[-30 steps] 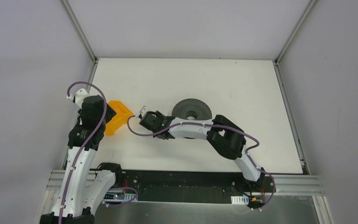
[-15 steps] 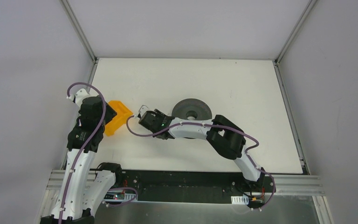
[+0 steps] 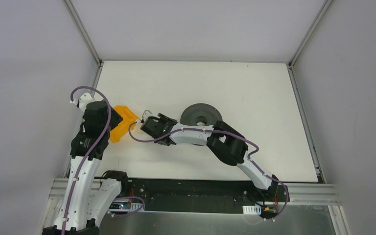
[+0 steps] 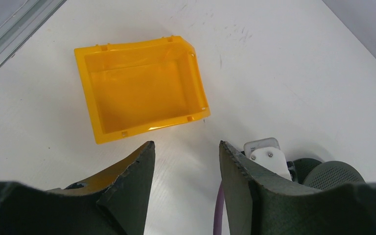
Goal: Wrap the cables
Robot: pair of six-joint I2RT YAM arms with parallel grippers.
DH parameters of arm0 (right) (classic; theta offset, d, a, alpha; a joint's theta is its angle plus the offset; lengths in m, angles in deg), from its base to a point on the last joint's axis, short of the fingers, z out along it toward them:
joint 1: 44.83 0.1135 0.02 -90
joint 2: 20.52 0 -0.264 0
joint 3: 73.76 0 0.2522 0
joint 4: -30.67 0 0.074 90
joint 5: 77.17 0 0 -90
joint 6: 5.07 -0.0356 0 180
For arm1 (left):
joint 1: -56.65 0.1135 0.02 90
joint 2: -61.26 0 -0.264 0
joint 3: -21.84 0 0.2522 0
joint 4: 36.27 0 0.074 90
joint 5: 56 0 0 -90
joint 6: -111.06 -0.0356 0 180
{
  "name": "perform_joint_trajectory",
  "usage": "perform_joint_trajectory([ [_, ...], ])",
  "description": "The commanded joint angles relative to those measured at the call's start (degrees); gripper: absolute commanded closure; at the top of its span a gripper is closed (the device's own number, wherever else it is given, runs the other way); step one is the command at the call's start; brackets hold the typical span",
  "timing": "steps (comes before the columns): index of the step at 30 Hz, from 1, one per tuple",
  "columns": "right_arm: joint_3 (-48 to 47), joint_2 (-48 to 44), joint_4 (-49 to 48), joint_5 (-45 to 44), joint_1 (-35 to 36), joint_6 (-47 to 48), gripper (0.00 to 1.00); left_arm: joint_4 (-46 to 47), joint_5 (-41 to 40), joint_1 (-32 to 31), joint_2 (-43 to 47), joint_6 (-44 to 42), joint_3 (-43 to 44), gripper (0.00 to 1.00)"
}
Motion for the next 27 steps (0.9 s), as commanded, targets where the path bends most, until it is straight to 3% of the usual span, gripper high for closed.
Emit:
perform_joint_trajectory([
  [1,-2.2,1.6,3.4,-3.2,-0.4,-0.4,0.6,1.5,0.7,0.6,0.4,-1.2,0.5,0.5],
  [10,-2.6,2.0,5.7,-2.6,-0.9,-3.5,0.66,1.6,0.7,0.6,0.9,-1.4,0.7,0.5],
  [17,2.1,-2.0,3.8,1.3,-0.4,-5.0,1.0,1.6,1.3,0.6,0.6,-2.1,0.8,0.5],
  [27,19.6,-15.4,-10.9,3.7,3.1,-8.4,1.0,2.5,8.1,0.6,-4.0,-2.9,2.8,0.53],
])
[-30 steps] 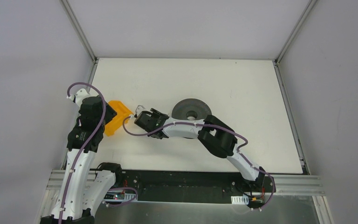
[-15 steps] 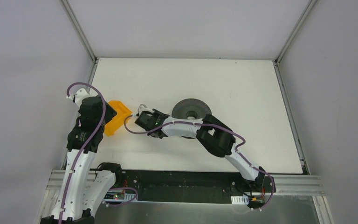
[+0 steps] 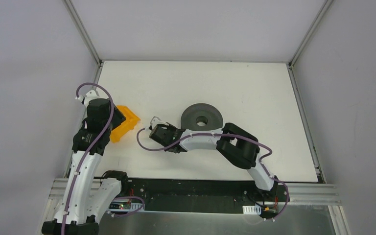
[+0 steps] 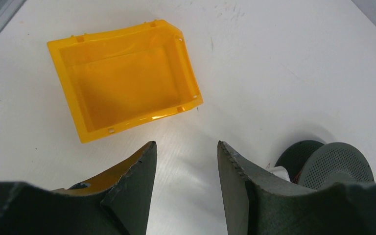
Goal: Wrap the cables
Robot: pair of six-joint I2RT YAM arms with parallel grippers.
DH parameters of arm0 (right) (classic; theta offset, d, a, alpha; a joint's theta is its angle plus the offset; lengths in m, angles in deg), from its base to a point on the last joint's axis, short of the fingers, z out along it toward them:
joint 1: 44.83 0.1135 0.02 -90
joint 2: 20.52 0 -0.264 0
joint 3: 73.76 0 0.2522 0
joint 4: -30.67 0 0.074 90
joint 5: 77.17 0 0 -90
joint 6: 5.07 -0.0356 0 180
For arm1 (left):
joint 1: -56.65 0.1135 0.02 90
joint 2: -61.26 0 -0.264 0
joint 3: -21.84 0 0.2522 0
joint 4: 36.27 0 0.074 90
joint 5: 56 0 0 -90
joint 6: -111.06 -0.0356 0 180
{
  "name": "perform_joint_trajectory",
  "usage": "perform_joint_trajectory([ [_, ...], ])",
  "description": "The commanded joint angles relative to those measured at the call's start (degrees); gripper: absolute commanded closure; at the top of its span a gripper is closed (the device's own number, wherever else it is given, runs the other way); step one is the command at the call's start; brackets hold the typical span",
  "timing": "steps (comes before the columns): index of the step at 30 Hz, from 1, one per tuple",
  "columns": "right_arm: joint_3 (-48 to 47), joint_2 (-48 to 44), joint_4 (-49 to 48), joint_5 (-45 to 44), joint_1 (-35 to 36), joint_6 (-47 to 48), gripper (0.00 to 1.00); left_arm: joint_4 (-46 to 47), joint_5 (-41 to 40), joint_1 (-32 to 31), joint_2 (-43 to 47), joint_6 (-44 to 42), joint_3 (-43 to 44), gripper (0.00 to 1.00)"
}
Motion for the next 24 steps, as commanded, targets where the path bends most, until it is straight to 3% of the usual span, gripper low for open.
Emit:
perform_joint_trajectory([
  [1,6.8,-8.1,-8.9,1.6,1.9,-3.4,1.0,2.1,5.5,0.6,-2.6,-1.9,2.8,0.53],
  [11,23.6,-19.1,-24.2,2.9,4.0,-11.4,1.0,4.6,20.4,-0.8,-13.3,-7.7,7.5,0.55],
  [24,44.9,-32.6,-44.2,2.2,4.1,-26.9,1.0,11.0,21.2,-17.8,-24.7,-8.9,12.4,0.59],
])
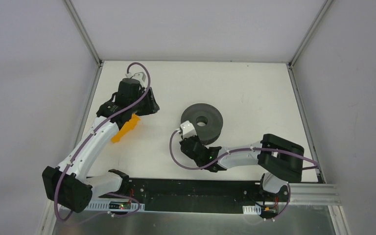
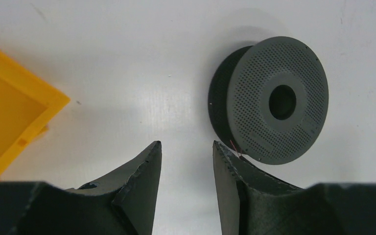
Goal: Wrap the cables
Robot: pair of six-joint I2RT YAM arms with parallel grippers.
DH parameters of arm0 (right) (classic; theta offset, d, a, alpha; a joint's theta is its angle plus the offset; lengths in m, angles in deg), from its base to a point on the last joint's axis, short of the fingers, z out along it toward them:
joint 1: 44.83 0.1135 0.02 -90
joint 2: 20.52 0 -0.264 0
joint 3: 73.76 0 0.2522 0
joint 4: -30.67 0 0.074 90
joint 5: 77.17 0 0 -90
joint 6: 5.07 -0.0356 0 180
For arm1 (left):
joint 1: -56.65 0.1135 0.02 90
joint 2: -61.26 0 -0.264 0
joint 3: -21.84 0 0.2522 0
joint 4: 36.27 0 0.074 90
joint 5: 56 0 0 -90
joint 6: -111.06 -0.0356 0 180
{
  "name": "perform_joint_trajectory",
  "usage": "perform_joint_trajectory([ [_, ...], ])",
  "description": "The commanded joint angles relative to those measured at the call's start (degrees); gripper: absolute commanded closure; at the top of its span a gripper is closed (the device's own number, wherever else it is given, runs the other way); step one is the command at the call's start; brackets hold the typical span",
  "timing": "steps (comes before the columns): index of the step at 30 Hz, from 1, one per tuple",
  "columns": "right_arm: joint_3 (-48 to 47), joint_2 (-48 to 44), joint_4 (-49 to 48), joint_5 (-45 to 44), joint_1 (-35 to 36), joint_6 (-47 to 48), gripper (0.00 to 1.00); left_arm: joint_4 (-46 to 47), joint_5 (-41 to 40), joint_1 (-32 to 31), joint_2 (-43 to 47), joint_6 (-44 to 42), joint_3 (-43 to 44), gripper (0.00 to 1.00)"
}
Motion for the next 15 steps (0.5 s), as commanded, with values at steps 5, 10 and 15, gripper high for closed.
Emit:
perform_joint_trajectory([
  [5,10.4,-7.9,-16.2,-1.5,0.1,-11.3,1.0,7.3,3.1,-9.5,-8.5,0.5,4.2,0.63],
  [10,15.2,-10.9,-21.5,-2.9,-0.5,-16.4,1.0,13.2,6.4,-13.6,-14.3,2.2,3.3,0.69],
  [15,19.3,-14.5,-23.7,-4.7,-1.3,-20.7,1.0,17.0,6.1,-18.6,-17.2,1.4,3.0,0.69],
])
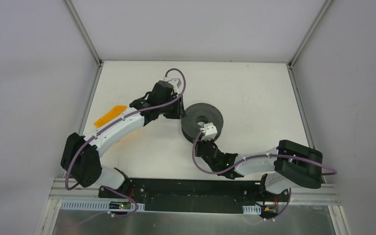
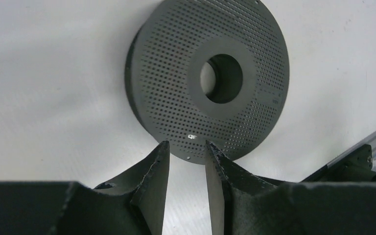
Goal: Wrap the cables
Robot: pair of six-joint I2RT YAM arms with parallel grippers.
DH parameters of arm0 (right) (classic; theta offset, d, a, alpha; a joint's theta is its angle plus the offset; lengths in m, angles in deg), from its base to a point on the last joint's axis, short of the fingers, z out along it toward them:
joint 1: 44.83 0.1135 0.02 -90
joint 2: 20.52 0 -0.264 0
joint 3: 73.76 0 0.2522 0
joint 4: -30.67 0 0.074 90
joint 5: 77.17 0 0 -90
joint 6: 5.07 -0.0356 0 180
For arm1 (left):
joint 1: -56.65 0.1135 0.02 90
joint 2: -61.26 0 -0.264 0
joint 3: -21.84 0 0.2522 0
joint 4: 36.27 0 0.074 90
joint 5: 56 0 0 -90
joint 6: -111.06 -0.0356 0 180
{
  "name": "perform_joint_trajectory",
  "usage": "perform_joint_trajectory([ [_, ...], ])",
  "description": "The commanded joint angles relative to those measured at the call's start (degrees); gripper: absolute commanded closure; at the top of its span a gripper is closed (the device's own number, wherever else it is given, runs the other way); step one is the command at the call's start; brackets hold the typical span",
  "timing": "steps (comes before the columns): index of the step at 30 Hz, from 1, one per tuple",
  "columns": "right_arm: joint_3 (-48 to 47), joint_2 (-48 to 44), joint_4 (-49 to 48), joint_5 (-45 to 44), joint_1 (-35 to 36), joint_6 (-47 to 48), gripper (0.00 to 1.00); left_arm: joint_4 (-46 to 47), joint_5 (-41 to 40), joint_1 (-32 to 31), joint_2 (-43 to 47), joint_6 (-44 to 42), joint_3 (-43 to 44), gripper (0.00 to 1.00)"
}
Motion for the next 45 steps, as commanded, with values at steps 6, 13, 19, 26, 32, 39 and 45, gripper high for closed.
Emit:
perform_joint_trajectory([
  [6,6.7,-5.8,-9.0,-4.2,-2.4,-11.2,1.0,8.0,0.8,-4.8,-4.6,1.1,-0.2,0.69],
  [13,10.5,-8.8,-9.1,-4.6,-4.1,-16.1,1.0,8.6,-0.7,-5.2,-7.8,0.5,-1.6,0.71],
  [19,13.2,-10.6,-9.1,-5.8,-4.3,-20.5,1.0,8.4,-2.7,-5.2,-8.9,0.0,-2.3,0.71],
  [26,15.2,-11.8,-9.1,-5.2,-6.0,-23.2,1.0,7.3,-3.0,-5.2,-11.8,-0.1,-1.8,0.72],
  [32,16.6,-13.2,-9.1,-4.7,-7.8,-25.7,1.0,5.9,-4.2,-5.2,-13.4,-0.7,-1.4,0.72],
  [39,19.3,-14.9,-9.1,-3.3,-11.3,-29.3,1.0,3.1,-5.8,-5.2,-15.0,-1.1,-0.2,0.73],
  [45,20.5,-15.8,-9.0,0.3,-15.6,-30.6,1.0,2.3,-6.5,-5.2,-15.5,-1.4,0.0,0.74],
])
